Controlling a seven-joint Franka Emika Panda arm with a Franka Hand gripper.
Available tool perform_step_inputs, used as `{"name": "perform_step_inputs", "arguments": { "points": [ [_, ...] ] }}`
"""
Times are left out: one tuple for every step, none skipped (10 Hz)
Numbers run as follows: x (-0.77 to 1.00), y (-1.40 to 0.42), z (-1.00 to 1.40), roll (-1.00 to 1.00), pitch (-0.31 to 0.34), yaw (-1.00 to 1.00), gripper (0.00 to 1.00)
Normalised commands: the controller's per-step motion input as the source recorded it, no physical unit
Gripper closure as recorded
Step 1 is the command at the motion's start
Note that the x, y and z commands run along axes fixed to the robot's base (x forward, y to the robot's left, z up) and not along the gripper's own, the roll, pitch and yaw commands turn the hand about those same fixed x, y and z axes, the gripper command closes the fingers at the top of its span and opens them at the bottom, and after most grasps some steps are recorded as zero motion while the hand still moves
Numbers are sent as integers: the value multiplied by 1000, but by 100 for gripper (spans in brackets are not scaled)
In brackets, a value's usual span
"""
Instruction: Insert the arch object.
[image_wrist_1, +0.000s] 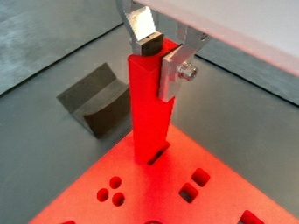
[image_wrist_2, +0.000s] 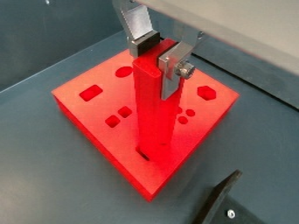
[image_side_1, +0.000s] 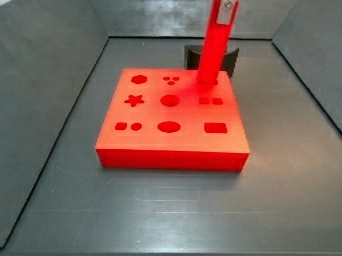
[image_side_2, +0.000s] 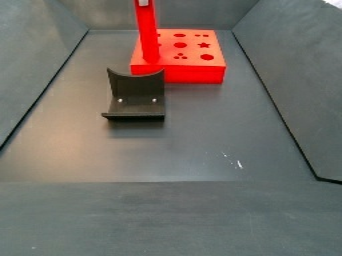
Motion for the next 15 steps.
{"name": "perform_step_inputs", "arguments": {
  "points": [
    [-111,-71,-140,0,-129,254,100],
    [0,-80,-123,0,-91,329,100],
    [9,0,-97,-20,-86,274,100],
    [0,0,-63,-7,-53,66,100],
    [0,0,-9,0,-3,-63,100],
    [0,0,0,46,0,-229,100],
    [0,0,3,53,0,-357,100],
    [0,0,117,0,-11,-357,100],
    [0,0,137,-96,-93,-271,100],
    [0,40,249,-173,-139,-246,100],
    [0,43,389,-206,-139,-183,100],
    [0,69,151,-194,-170,-120,100],
    [0,69,0,-174,-191,0,100],
    [-26,43,-143,-159,-199,0,100],
    [-100,9,-189,-137,-189,0,100]
  ]
}}
